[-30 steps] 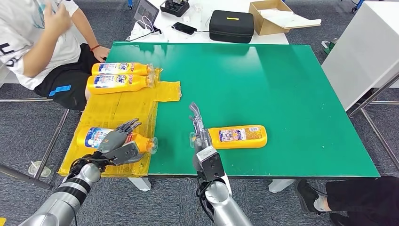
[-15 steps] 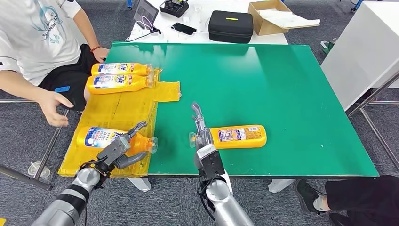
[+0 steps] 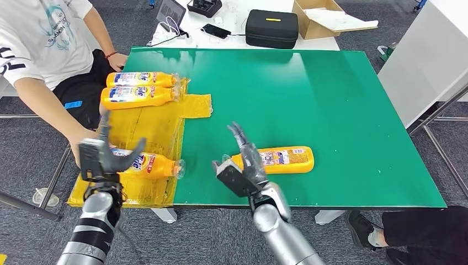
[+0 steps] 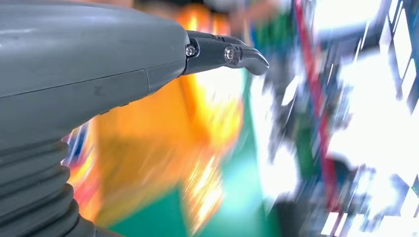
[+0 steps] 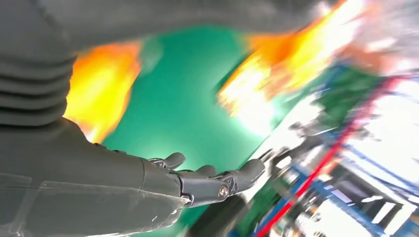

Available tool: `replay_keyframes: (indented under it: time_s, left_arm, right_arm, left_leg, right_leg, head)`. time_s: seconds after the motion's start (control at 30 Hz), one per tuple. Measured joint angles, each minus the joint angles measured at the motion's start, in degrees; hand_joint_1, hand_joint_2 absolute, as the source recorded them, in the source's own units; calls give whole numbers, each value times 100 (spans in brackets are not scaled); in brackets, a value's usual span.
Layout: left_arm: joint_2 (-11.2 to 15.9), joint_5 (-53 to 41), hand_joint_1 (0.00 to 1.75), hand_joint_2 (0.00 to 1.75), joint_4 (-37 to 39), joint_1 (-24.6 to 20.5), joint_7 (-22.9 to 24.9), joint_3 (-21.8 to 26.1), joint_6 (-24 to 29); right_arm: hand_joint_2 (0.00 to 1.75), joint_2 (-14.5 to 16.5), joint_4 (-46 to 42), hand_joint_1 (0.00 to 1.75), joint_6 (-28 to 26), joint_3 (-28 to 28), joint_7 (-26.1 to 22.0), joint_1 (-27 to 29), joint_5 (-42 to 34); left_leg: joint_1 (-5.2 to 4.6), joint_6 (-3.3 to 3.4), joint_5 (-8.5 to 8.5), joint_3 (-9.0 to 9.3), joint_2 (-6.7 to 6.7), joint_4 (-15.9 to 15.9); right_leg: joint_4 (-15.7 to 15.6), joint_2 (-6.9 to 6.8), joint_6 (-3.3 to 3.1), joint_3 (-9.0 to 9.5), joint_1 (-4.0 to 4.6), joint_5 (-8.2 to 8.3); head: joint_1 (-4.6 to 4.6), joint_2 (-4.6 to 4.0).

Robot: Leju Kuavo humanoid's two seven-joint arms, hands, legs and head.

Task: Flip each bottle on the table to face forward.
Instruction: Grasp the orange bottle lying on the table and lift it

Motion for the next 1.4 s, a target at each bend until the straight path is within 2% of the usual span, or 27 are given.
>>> replay_keyframes:
  time_s: [0.1,0.23,0.37,0.5,0.7,1.03,1.2,1.4]
  left_arm:
    - [-155,-93,0,175,-419,107,0,533,272]
    - [-307,-273,0,175,-680,272,1,912,371]
    - [-398,-360,0,175,-683,307,2,1042,324]
    - [-450,-422,0,175,-596,278,4,1072,273]
    - [-489,-468,0,175,-411,180,4,1075,211]
    - [-504,-467,0,175,-229,60,5,1082,198]
    - [-520,-461,0,175,-122,-30,5,1081,149]
    - [-566,-401,0,175,99,-213,7,993,85]
  right_arm:
    - [175,-440,68,0,460,-132,560,-300,504]
    - [175,-1069,354,0,1341,-208,1049,-764,799]
    - [175,-1609,618,0,1777,-211,1171,-1088,821]
    - [175,-1906,701,0,1853,-205,1181,-1157,824]
    - [175,-2069,830,0,2109,-133,1155,-1166,751]
    - [175,-2137,1005,0,2253,-28,1091,-1277,654]
    - [175,-2154,1227,0,2553,127,843,-1367,461]
    - [175,-2089,1664,0,2628,500,555,-1614,425]
  left_leg:
    - [-3,1,0,0,3,2]
    - [-4,4,2,-5,-15,4]
    - [-4,6,3,-9,-17,5]
    - [-3,6,2,-8,-17,5]
    - [0,6,2,-8,-14,4]
    - [-3,6,3,-6,-14,4]
    - [-2,6,3,-5,-14,4]
    - [-2,6,4,-6,-14,4]
  right_leg:
    - [0,0,2,0,-3,3]
    - [0,-4,3,0,-4,2]
    - [0,-4,4,-1,-5,2]
    - [0,-3,4,-3,-4,2]
    - [0,-2,4,-5,0,2]
    - [-1,-2,5,-1,-3,3]
    - [-1,-1,5,-1,-2,4]
    - [0,-1,6,-1,-1,4]
  head:
    - [-2,0]
    - [0,0]
    - [-1,1]
    - [-2,0]
    - [-2,1]
    - [-1,0]
    - [-1,1]
    - [-2,0]
